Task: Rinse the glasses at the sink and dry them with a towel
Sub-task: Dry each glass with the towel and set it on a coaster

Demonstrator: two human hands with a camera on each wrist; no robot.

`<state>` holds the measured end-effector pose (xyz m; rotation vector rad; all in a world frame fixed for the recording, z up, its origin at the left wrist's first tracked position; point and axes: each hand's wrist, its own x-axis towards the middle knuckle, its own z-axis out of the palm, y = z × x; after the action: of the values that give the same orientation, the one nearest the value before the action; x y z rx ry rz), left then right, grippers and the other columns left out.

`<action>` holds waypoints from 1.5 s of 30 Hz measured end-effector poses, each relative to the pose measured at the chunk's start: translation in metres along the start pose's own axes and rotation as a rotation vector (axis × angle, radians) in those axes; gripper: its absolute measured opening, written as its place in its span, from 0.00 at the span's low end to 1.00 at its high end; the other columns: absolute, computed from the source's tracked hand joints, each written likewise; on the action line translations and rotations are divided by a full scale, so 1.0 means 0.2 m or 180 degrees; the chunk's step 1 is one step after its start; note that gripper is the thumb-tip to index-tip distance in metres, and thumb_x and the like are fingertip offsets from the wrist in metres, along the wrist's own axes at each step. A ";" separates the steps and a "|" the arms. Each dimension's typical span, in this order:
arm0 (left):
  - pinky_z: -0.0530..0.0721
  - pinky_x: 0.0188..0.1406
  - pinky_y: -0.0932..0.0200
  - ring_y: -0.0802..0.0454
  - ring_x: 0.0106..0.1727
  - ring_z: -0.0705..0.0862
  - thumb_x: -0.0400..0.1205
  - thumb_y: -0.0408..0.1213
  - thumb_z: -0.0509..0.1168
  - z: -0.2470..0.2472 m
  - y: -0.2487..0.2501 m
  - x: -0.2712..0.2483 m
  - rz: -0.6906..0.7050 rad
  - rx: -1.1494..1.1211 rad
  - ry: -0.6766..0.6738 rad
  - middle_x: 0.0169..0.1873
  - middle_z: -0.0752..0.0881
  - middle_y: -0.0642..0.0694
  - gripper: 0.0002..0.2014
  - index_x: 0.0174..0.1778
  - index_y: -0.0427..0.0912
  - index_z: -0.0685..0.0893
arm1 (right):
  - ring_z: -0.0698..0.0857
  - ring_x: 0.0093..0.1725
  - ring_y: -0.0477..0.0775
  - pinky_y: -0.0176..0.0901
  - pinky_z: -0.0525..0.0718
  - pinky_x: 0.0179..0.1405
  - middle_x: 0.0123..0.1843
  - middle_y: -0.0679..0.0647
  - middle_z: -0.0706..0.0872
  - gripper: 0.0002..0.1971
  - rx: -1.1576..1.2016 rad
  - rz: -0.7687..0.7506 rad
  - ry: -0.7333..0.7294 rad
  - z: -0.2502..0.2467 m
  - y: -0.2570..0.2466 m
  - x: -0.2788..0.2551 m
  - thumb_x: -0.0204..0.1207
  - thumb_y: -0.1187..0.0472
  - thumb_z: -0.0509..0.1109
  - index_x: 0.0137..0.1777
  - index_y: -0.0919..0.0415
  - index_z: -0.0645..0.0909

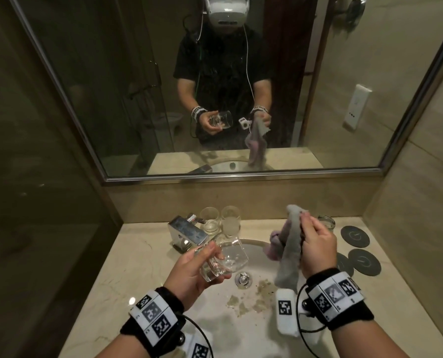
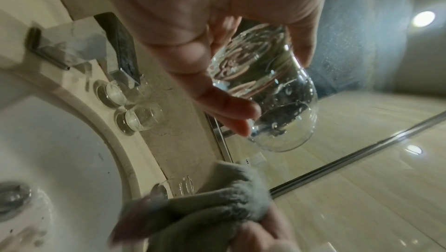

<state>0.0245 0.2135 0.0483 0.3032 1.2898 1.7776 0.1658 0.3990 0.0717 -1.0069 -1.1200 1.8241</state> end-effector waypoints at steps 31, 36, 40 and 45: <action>0.87 0.54 0.44 0.37 0.58 0.87 0.57 0.51 0.86 0.07 -0.12 0.00 -0.0118 -0.1246 -0.0115 0.62 0.84 0.28 0.47 0.69 0.32 0.79 | 0.84 0.33 0.43 0.37 0.83 0.33 0.35 0.48 0.88 0.08 -0.2311 -0.1364 -0.1217 0.33 0.01 -0.19 0.70 0.65 0.79 0.36 0.53 0.84; 0.87 0.52 0.47 0.39 0.58 0.86 0.66 0.52 0.81 0.06 -0.11 0.01 0.0116 -0.1060 -0.0063 0.62 0.85 0.29 0.39 0.68 0.32 0.81 | 0.83 0.36 0.36 0.34 0.76 0.36 0.29 0.36 0.84 0.15 -0.2631 -0.2107 -0.1207 0.29 -0.01 -0.20 0.77 0.56 0.73 0.28 0.43 0.81; 0.86 0.31 0.60 0.48 0.37 0.89 0.72 0.49 0.69 0.03 -0.06 0.04 0.0197 -0.1132 0.0146 0.43 0.90 0.37 0.24 0.57 0.35 0.82 | 0.84 0.56 0.39 0.43 0.81 0.60 0.55 0.39 0.88 0.15 -0.2294 -0.1410 -0.2266 0.25 0.05 -0.21 0.80 0.42 0.61 0.44 0.44 0.87; 0.86 0.26 0.58 0.41 0.35 0.90 0.75 0.44 0.66 0.03 -0.05 0.03 0.0183 -0.0920 0.0133 0.43 0.91 0.34 0.18 0.52 0.32 0.85 | 0.89 0.47 0.54 0.52 0.87 0.51 0.45 0.56 0.92 0.09 -0.1709 -0.1079 -0.1864 0.22 0.02 -0.15 0.81 0.62 0.68 0.47 0.57 0.90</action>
<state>0.0299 0.2217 0.0409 0.1417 1.0427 1.9985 0.1374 0.3559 0.0890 -0.4986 -2.0751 1.6031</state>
